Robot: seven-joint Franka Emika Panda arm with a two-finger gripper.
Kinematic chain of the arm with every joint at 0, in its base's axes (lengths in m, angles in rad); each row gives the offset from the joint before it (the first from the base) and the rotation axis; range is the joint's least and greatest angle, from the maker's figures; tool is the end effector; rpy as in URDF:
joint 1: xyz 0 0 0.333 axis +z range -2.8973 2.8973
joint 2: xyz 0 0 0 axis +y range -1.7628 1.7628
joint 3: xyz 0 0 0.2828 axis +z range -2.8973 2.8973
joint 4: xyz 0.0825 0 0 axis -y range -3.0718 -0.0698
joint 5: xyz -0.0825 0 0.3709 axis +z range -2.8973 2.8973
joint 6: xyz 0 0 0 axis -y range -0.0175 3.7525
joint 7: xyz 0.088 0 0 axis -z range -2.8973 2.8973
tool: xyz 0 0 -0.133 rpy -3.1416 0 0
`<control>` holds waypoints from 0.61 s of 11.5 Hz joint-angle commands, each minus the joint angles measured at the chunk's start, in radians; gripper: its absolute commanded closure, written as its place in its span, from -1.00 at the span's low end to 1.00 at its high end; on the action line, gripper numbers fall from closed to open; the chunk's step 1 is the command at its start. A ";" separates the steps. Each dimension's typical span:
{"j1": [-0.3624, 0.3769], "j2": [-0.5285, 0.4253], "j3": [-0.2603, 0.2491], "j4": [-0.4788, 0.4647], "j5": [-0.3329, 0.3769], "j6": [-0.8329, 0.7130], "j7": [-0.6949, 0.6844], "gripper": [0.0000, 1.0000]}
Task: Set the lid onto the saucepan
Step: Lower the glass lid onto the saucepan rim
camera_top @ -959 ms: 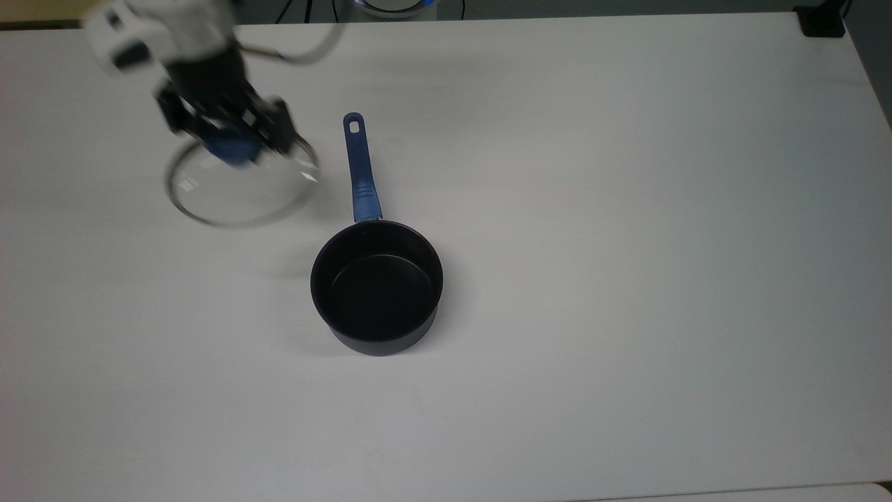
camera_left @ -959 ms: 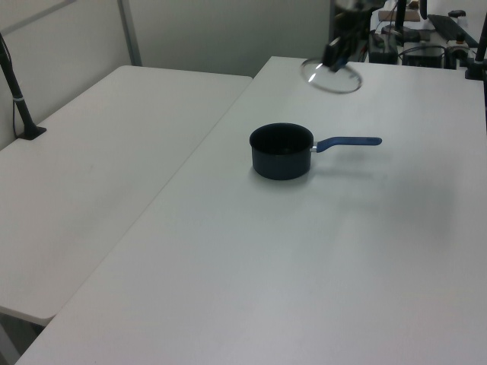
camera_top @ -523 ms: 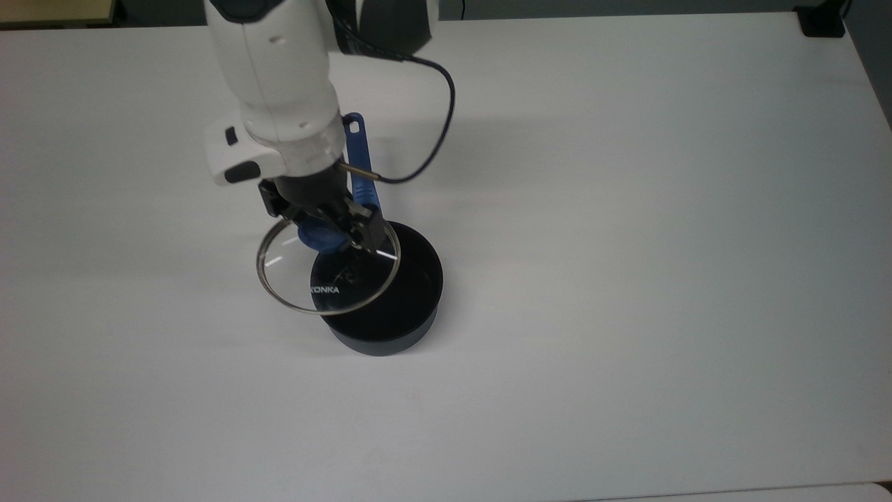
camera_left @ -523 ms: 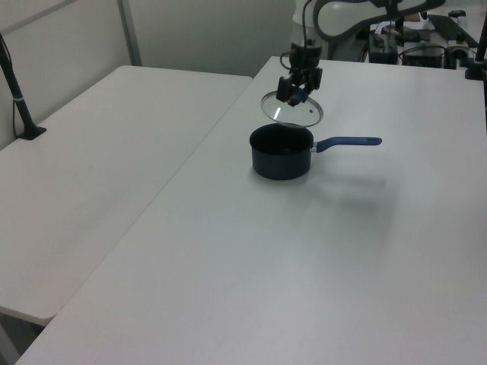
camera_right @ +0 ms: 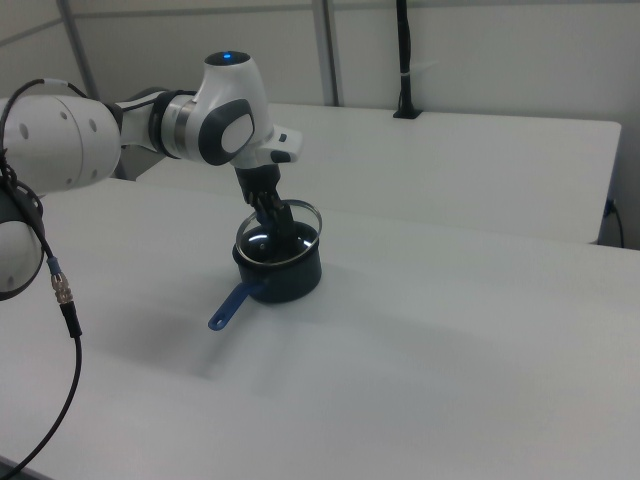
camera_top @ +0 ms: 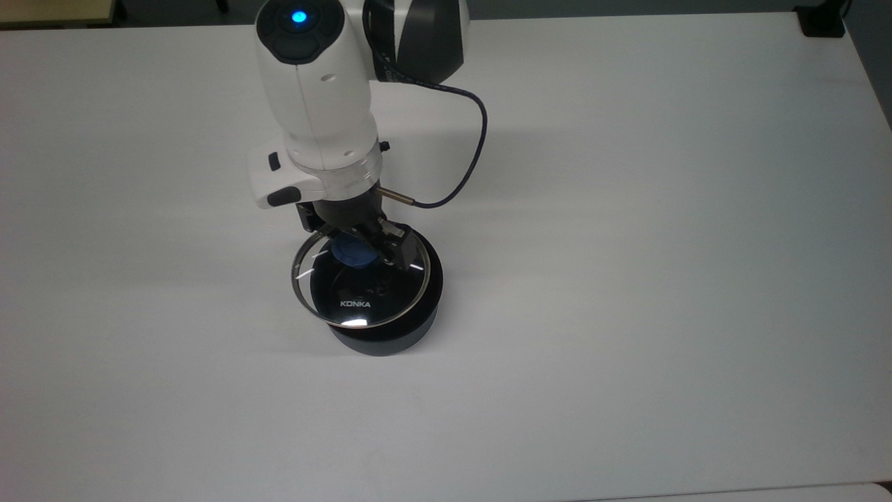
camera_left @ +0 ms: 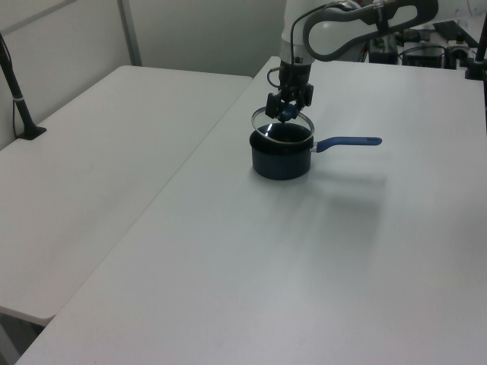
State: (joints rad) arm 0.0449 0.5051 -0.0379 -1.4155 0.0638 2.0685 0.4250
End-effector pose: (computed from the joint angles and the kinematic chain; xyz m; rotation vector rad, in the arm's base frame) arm 0.6923 0.0136 0.3726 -2.9902 0.6659 -0.2090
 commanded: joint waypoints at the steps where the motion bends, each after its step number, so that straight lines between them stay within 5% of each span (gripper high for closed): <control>1: 0.015 0.006 0.006 0.006 0.004 0.012 0.037 0.22; 3: 0.020 0.018 0.004 0.004 0.002 0.016 0.041 0.14; 5: 0.020 0.018 0.004 -0.002 0.002 0.015 0.041 -0.76; 6: 0.020 0.018 0.004 -0.003 -0.001 0.015 0.040 -1.00; 7: 0.020 0.015 0.006 -0.003 -0.012 0.015 0.038 -1.00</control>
State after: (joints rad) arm 0.0552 0.5272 -0.0266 -1.4157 0.0637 2.0715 0.4482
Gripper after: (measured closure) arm 0.251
